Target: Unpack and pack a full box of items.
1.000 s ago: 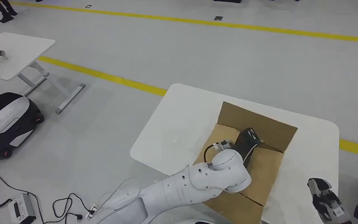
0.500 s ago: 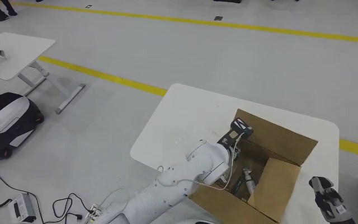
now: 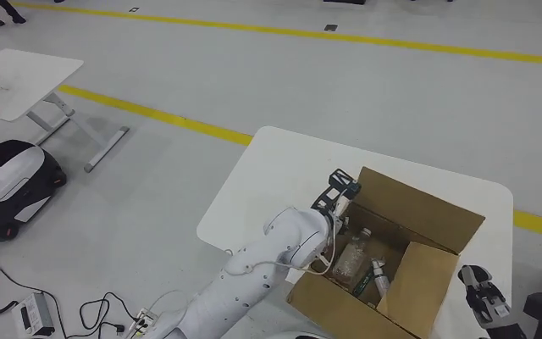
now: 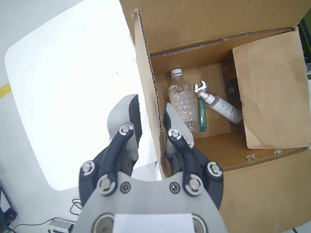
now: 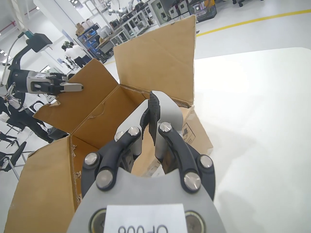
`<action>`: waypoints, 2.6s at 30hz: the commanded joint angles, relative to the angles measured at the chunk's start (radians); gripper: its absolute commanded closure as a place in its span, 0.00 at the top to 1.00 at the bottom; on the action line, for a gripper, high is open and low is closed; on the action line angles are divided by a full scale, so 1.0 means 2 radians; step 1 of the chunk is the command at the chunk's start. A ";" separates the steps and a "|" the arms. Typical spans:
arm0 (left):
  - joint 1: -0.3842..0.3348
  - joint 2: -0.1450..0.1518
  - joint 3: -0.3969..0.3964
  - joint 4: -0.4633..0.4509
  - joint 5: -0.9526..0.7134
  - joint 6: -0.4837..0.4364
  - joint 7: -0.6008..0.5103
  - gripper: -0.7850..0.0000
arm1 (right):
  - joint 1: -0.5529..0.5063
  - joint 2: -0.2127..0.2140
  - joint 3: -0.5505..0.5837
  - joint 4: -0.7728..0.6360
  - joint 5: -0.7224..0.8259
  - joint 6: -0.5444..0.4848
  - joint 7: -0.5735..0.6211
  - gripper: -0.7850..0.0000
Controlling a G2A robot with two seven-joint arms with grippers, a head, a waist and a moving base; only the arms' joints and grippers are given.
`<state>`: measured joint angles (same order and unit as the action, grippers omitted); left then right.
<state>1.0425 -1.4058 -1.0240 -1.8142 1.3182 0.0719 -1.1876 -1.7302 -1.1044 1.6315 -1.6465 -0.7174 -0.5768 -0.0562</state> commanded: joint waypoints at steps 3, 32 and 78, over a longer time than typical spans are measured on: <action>0.002 0.001 -0.003 -0.001 0.024 0.002 -0.004 1.00 | -0.003 -0.001 0.002 0.008 -0.002 0.014 -0.013 0.00; 0.010 0.004 -0.047 0.073 0.142 0.027 -0.013 1.00 | 0.017 -0.013 -0.033 0.064 -0.014 0.045 -0.031 0.00; -0.012 -0.017 0.029 0.028 -0.057 -0.144 0.079 1.00 | -0.025 -0.015 0.008 0.022 -0.077 0.056 -0.073 0.00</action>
<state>1.0284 -1.4364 -0.9803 -1.7768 1.2187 -0.2099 -1.0322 -1.7792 -1.1331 1.6523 -1.6086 -0.8565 -0.4699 -0.1994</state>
